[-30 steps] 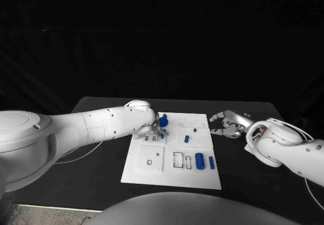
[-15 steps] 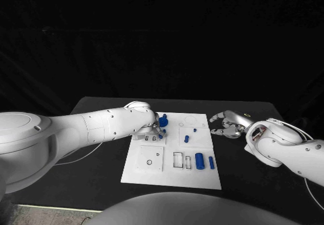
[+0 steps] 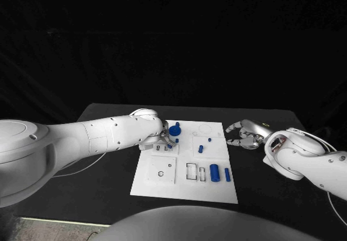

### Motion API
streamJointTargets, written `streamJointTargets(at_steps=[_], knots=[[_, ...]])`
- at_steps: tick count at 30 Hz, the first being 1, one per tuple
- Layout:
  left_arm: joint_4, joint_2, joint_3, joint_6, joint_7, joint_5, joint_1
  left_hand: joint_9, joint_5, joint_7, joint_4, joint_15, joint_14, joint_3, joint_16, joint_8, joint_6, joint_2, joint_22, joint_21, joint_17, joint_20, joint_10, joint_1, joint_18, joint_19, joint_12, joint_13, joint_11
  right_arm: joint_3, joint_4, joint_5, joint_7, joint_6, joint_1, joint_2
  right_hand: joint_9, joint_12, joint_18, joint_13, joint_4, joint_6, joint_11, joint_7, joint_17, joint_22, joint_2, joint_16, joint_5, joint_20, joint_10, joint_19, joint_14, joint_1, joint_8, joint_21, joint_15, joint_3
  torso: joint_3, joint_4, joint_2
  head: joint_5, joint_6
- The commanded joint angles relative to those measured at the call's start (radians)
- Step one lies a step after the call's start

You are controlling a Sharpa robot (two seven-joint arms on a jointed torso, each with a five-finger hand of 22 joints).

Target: Assemble the parts on the task board

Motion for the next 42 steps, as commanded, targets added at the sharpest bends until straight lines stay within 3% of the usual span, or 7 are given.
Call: streamJointTargets(at_steps=[1, 3, 4, 7, 10, 20, 42], knots=[[0.016, -0.011, 0.001, -0.033, 0.018, 0.002, 0.000, 0.040, -0.008, -0.004, 0.013, -0.004, 0.105, 0.057, 0.002, 0.001, 0.001, -0.023, 0.213, -0.006, 0.263, -0.007, 0.114, 0.005, 0.000, 0.064, 0.007, 0.264, -0.016, 0.000, -0.001, 0.007, -0.006, 0.019, -0.002, 0.000, -0.001, 0.004, 0.016, 0.263, 0.002, 0.007, 0.008, -0.001, 0.263, 0.232, 0.013, 0.003, 0.005, 0.008, 0.103, 0.058, 0.104, 0.001, 0.004, -0.007, 0.007, 0.002, -0.0002, -0.0004, 0.000, 0.004, 0.000], [0.024, -0.017, 0.001, -0.038, 0.018, -0.002, 0.000, 0.044, -0.009, -0.004, 0.017, -0.003, 0.105, 0.074, 0.002, -0.002, 0.001, -0.029, 0.213, -0.006, 0.263, -0.008, 0.114, 0.002, 0.000, 0.063, 0.007, 0.264, -0.016, 0.000, -0.002, 0.009, -0.006, 0.020, -0.002, 0.000, -0.001, 0.004, 0.016, 0.263, 0.002, 0.007, 0.008, -0.001, 0.263, 0.232, 0.013, 0.003, 0.005, 0.008, 0.103, 0.058, 0.104, 0.001, 0.004, -0.007, 0.007, 0.002, -0.0003, -0.0005, 0.000, 0.004, 0.000], [0.029, -0.022, 0.000, -0.040, 0.018, -0.006, 0.000, 0.055, -0.012, -0.003, 0.027, -0.002, 0.105, 0.119, 0.002, -0.008, 0.002, -0.050, 0.213, -0.007, 0.263, -0.007, 0.114, -0.008, 0.000, 0.063, 0.007, 0.264, -0.015, 0.000, -0.002, 0.010, -0.007, 0.021, -0.003, 0.000, -0.002, 0.004, 0.016, 0.263, 0.002, 0.008, 0.009, 0.000, 0.263, 0.232, 0.013, 0.003, 0.005, 0.008, 0.103, 0.057, 0.104, 0.001, 0.004, -0.008, 0.007, 0.003, -0.0002, -0.0002, 0.000, 0.004, 0.000], [0.039, -0.032, 0.000, -0.044, 0.015, -0.019, -0.001, 0.070, -0.017, -0.001, 0.036, -0.001, 0.105, 0.182, 0.002, -0.018, 0.003, -0.077, 0.213, -0.008, 0.263, -0.005, 0.114, -0.027, 0.000, 0.062, 0.007, 0.264, -0.014, 0.000, -0.003, 0.014, -0.007, 0.025, -0.003, -0.001, -0.002, 0.004, 0.017, 0.263, 0.002, 0.008, 0.009, 0.000, 0.263, 0.231, 0.014, 0.003, 0.006, 0.008, 0.103, 0.056, 0.104, 0.002, 0.003, -0.010, 0.007, 0.003, 0.0002, 0.0005, 0.000, 0.005, 0.000], [0.044, -0.039, 0.000, -0.043, 0.011, -0.036, -0.003, 0.076, -0.024, 0.000, 0.039, 0.000, 0.105, 0.210, 0.002, -0.025, 0.003, -0.087, 0.213, -0.008, 0.263, -0.005, 0.114, -0.042, 0.000, 0.063, 0.007, 0.264, -0.013, 0.000, -0.003, 0.018, -0.007, 0.029, -0.004, -0.001, -0.002, 0.004, 0.017, 0.263, 0.001, 0.008, 0.009, 0.000, 0.263, 0.231, 0.014, 0.003, 0.006, 0.008, 0.103, 0.056, 0.104, 0.003, 0.003, -0.011, 0.007, 0.004, 0.0004, 0.0005, 0.001, 0.008, 0.000], [0.054, -0.053, 0.000, -0.027, -0.008, -0.048, -0.010, 0.089, -0.035, 0.001, 0.039, 0.001, 0.105, 0.255, 0.002, -0.033, 0.008, -0.103, 0.213, -0.009, 0.263, -0.003, 0.114, -0.070, 0.001, 0.062, 0.007, 0.264, -0.011, 0.000, -0.004, 0.027, -0.009, 0.036, -0.005, 0.001, -0.003, 0.004, 0.018, 0.263, 0.001, 0.009, 0.010, 0.001, 0.263, 0.230, 0.014, 0.003, 0.006, 0.009, 0.103, 0.055, 0.104, 0.005, 0.003, -0.012, 0.008, 0.005, -0.0005, -0.0002, 0.000, 0.011, 0.000], [0.063, -0.063, -0.008, -0.027, -0.015, -0.049, -0.033, 0.100, -0.051, 0.003, 0.038, 0.002, 0.105, 0.291, 0.002, -0.043, 0.009, -0.114, 0.210, -0.012, 0.263, -0.002, 0.114, -0.094, 0.002, 0.059, 0.007, 0.264, -0.010, 0.000, -0.009, 0.041, -0.016, 0.050, -0.008, 0.000, -0.005, 0.004, 0.019, 0.263, 0.000, 0.010, 0.011, 0.002, 0.263, 0.228, 0.015, 0.003, 0.007, 0.010, 0.103, 0.051, 0.104, 0.007, 0.003, -0.019, 0.009, 0.006, -0.0002, -0.0004, 0.000, 0.018, 0.000]])
